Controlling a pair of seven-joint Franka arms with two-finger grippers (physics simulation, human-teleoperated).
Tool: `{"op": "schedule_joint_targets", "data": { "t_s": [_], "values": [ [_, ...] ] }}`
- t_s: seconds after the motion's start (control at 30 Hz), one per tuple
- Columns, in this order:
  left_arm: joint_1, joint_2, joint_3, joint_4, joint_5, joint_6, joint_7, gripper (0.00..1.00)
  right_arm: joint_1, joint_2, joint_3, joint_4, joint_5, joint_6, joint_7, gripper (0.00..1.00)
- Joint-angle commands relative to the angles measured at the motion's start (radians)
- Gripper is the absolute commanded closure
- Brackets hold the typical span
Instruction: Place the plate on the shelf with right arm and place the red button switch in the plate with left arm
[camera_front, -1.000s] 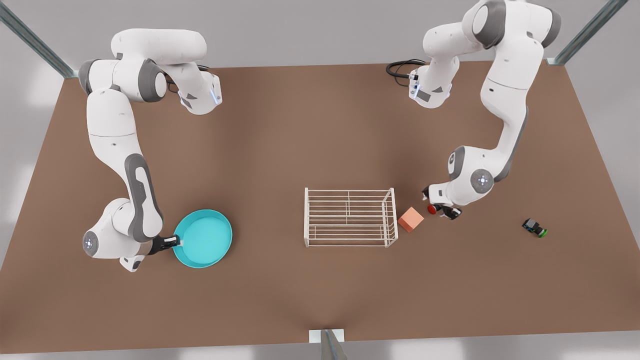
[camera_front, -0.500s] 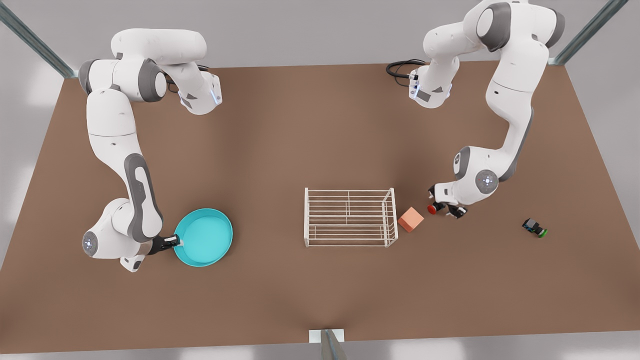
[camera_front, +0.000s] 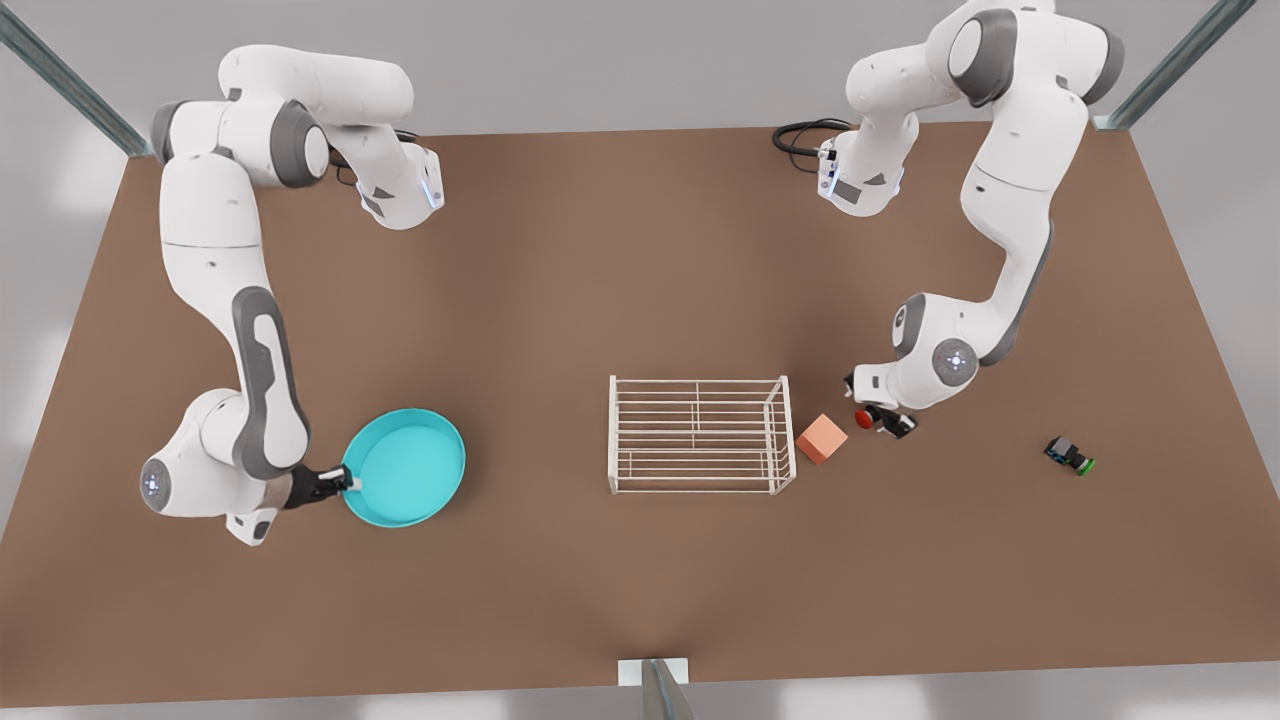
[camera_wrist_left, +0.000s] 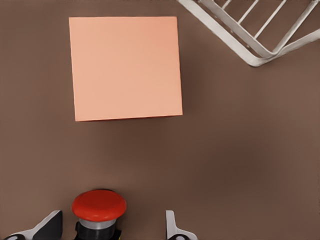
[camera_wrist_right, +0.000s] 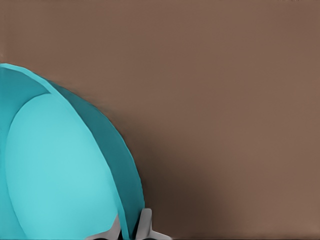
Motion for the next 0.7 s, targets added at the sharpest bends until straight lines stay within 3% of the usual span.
{"op": "schedule_joint_targets", "data": {
  "t_s": [0.0, 0.17, 0.3, 0.37, 0.5, 0.67],
  "values": [
    [-0.001, 0.000, 0.000, 0.001, 0.001, 0.011, 0.003, 0.00, 0.001, -0.028, 0.012, 0.000, 0.010, -0.108, 0.096, 0.81],
    [-0.014, 0.020, 0.000, 0.021, 0.004, 0.024, 0.003, 0.00, 0.055, -0.192, 0.097, 0.001, 0.012, -0.260, 0.425, 0.81],
    [-0.020, 0.029, 0.000, 0.037, 0.001, 0.024, 0.001, 0.00, 0.056, -0.306, 0.282, 0.003, 0.013, -0.291, 0.742, 0.81],
    [-0.020, 0.040, 0.000, 0.044, 0.007, 0.024, 0.001, 0.00, 0.056, -0.316, 0.331, 0.009, 0.047, -0.285, 0.757, 0.81],
    [-0.018, 0.048, 0.000, 0.060, 0.008, 0.024, 0.003, 0.00, 0.271, -0.247, 0.333, 0.031, 0.052, -0.067, 1.013, 0.80],
    [-0.015, 0.068, 0.002, 0.070, 0.024, 0.038, 0.003, 0.00, 0.395, -0.138, 0.333, 0.047, 0.049, 0.197, 1.108, 0.80]
  ]
}}
